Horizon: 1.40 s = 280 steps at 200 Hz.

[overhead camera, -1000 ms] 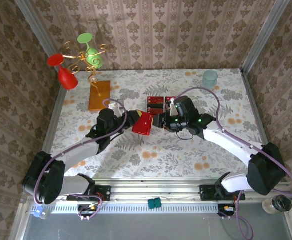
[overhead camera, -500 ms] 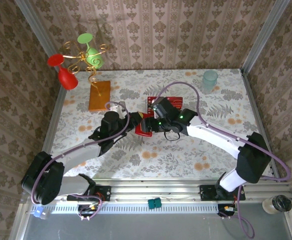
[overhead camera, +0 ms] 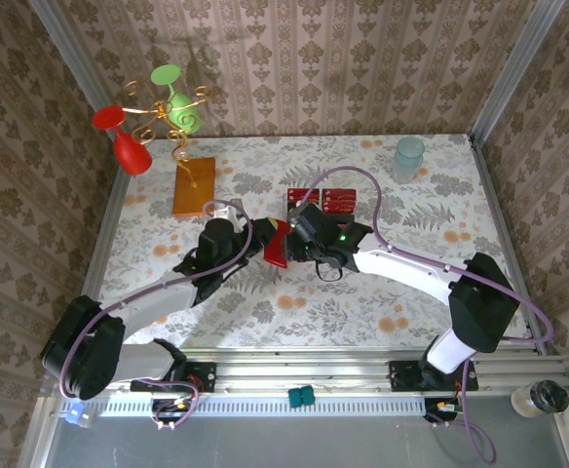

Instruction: Put the credit cards into the card holder

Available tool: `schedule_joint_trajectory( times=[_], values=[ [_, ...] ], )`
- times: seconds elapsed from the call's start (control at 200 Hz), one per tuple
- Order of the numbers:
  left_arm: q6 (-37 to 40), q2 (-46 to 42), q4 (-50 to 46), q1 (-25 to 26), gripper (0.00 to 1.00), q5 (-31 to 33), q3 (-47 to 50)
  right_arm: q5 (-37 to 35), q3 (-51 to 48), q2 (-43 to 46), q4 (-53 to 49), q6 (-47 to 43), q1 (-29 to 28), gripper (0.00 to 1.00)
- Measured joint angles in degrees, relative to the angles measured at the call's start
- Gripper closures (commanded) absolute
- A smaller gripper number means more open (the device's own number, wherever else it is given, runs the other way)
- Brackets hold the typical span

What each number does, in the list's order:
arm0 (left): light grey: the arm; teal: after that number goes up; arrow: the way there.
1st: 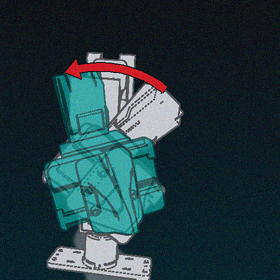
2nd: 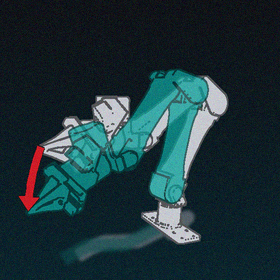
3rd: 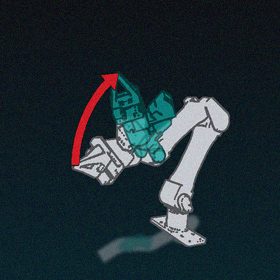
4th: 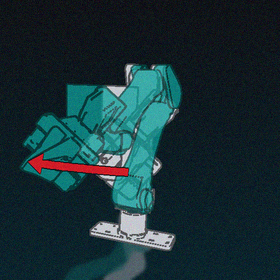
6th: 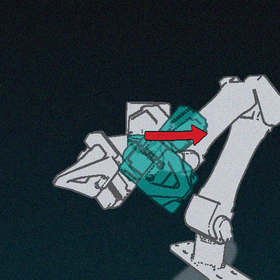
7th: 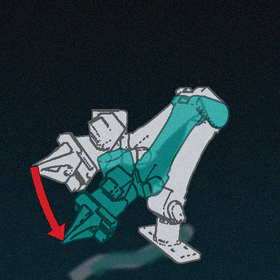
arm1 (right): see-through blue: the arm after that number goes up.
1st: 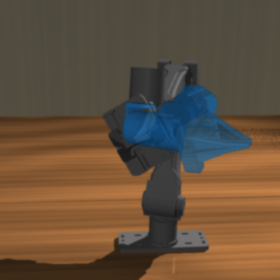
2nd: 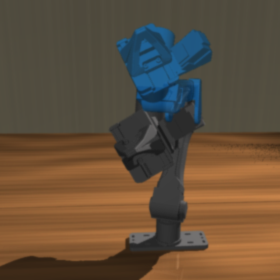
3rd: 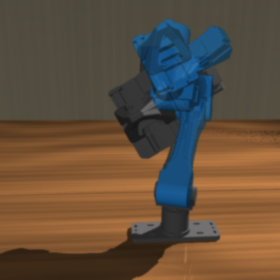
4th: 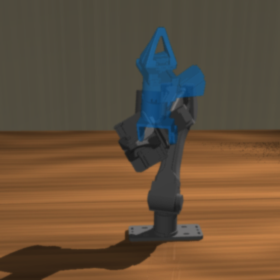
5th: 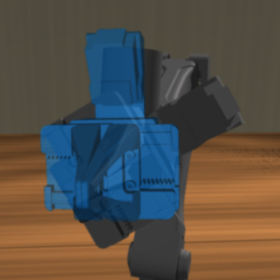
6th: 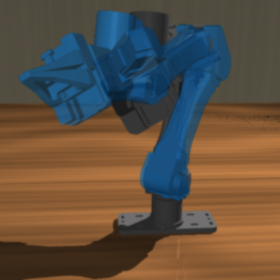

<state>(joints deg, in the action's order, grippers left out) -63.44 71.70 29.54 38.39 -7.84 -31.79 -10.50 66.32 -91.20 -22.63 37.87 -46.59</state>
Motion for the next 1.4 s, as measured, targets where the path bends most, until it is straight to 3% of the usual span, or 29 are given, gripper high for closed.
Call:
schedule_joint_trajectory(
  times=[0.14, 0.315, 0.52, 0.755, 0.9, 1.16, 1.4],
  values=[
    [-0.24, -0.98, 0.52, 0.59, 1.0, -0.5, 0.02, -4.33, -5.25, 1.2, 0.13, 1.2, 3.8, 0.56],
    [-0.46, -2.12, 1.05, 0.59, 1.0, -0.7, 0.02, -3.8, -11.69, 6.75, -0.55, 1.57, 10.32, 0.54],
    [-0.76, -1.99, 2.49, -0.26, 1.0, -1.57, 0.02, 7.91, -15.52, 19.58, 3.48, 3.85, 11.41, 0.32],
    [-4.42, 1.51, 9.75, -2.16, 1.0, -3.28, 0.0, 21.62, -16.22, 19.61, 16.61, 10.1, 11.39, 0.29],
    [-6.97, 2.64, 13.05, -2.16, 1.0, -3.96, 0.0, 24.96, -15.76, 14.16, 22.14, 12.17, 11.43, 0.34],
    [-10.86, 2.73, 17.62, -2.47, 1.0, -3.89, -0.09, 28.39, -16.87, 10.03, 32.52, 16.33, 14.1, 0.56],
    [-13.18, 3.96, 20.65, -2.43, 1.0, -3.96, -0.37, 30.82, -20.0, 9.81, 39.76, 19.5, 16.39, 0.57]
  ],
)
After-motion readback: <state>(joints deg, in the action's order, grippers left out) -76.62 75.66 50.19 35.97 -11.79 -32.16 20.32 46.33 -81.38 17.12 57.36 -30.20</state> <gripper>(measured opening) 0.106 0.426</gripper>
